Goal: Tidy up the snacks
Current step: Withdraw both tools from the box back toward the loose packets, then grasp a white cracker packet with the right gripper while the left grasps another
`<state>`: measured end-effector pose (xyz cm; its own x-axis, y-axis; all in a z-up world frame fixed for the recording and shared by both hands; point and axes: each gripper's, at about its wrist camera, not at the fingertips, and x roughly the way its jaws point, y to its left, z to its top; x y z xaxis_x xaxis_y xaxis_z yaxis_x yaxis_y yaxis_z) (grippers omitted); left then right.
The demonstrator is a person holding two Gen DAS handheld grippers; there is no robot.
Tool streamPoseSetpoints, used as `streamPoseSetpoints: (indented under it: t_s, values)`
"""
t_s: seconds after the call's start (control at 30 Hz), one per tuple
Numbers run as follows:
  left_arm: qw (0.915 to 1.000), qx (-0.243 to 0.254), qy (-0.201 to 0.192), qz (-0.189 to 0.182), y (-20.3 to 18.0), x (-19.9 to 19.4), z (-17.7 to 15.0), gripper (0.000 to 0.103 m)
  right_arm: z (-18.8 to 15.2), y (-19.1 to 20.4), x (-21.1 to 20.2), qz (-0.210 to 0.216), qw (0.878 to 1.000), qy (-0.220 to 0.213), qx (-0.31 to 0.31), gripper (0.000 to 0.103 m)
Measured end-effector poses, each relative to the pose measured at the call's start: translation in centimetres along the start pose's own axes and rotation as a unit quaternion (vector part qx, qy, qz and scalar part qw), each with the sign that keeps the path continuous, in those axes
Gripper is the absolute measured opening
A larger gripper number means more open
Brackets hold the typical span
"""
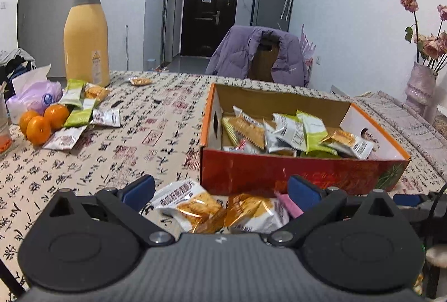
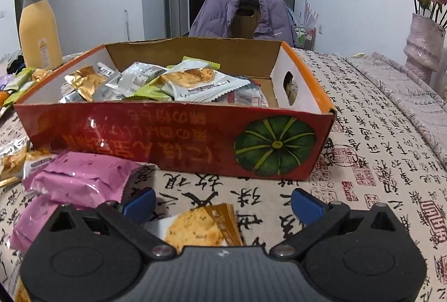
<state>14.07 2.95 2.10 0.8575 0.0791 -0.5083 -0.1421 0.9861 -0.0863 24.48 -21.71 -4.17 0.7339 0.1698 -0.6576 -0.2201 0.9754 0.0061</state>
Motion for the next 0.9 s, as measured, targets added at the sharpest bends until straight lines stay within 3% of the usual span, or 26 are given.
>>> streamPoseSetpoints:
  t_s: [0.17, 0.27, 0.43, 0.53, 0.9]
  values:
    - [0.9999, -0.004, 0.01, 0.003, 0.4, 0.8, -0.4, 0.103, 0.3, 0.5, 0.2, 0.014, 1.0, 0.001, -0.007, 0.098]
    - [0.9999, -0.008, 0.013, 0.004, 0.6, 1.0, -0.5, 0.103, 0.4, 0.8, -0.1, 0.026, 1.0, -0.007, -0.013, 0.081]
    - [0.9999, -0.008, 0.014, 0.001, 0.2, 1.1, -0.6, 0.103, 0.5, 1.3, -0.9, 0.037, 0.999, -0.015, -0.018, 0.023]
    - [0.9999, -0.006, 0.013, 0.0, 0.0, 1.0, -0.5, 0.103, 0.4, 1.5, -1.0, 0.04, 0.999, -0.018, -0.021, 0.007]
    - [0.9997, -0.022, 0.009, -0.006, 1.1, 0.6, -0.7, 0.103, -0.3, 1.9, -2.8, 0.038, 0.998, -0.05, -0.026, 0.001]
